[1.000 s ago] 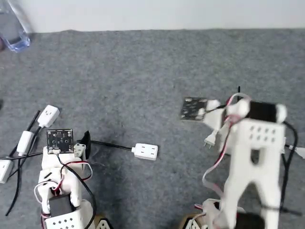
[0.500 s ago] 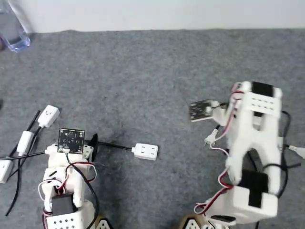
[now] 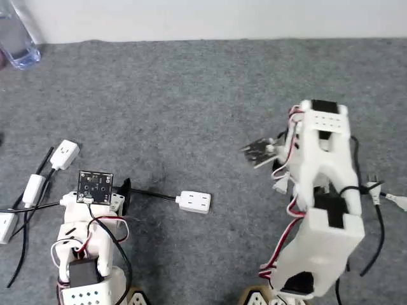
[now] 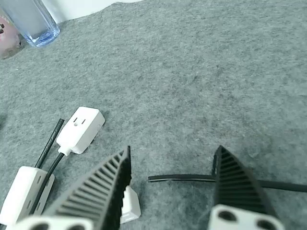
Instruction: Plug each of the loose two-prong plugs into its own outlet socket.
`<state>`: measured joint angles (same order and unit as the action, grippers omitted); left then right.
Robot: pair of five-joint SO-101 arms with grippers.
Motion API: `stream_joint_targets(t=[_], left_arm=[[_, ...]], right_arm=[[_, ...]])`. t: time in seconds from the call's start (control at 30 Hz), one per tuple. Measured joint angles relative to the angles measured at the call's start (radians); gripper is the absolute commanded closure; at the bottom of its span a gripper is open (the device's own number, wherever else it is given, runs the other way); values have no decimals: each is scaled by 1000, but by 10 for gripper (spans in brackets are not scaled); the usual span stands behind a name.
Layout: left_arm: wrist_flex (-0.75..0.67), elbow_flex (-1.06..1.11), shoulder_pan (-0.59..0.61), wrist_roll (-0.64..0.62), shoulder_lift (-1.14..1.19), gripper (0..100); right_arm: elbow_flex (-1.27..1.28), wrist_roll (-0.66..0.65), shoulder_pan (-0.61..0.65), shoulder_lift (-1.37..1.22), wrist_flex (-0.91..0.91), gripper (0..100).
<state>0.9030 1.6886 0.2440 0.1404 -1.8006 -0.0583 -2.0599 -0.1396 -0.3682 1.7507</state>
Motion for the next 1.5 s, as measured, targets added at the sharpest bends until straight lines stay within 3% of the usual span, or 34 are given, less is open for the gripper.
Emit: stream_joint_targets(t=[0.27, 0.53, 0.83, 1.37, 1.5], left_arm=[[18, 0, 0, 0, 0, 739], [18, 0, 0, 0, 0, 739], [18, 0, 0, 0, 0, 739], [25, 0, -6, 0, 0, 739], [25, 0, -6, 0, 0, 739]], right_arm=[[-80, -160, -55, -129, 0, 664], [-183, -204, -57, -264, 0, 951], [-206, -198, -57, -302, 0, 978], [-206, 152, 196, -302, 0, 990], [-206, 215, 183, -259, 0, 987]])
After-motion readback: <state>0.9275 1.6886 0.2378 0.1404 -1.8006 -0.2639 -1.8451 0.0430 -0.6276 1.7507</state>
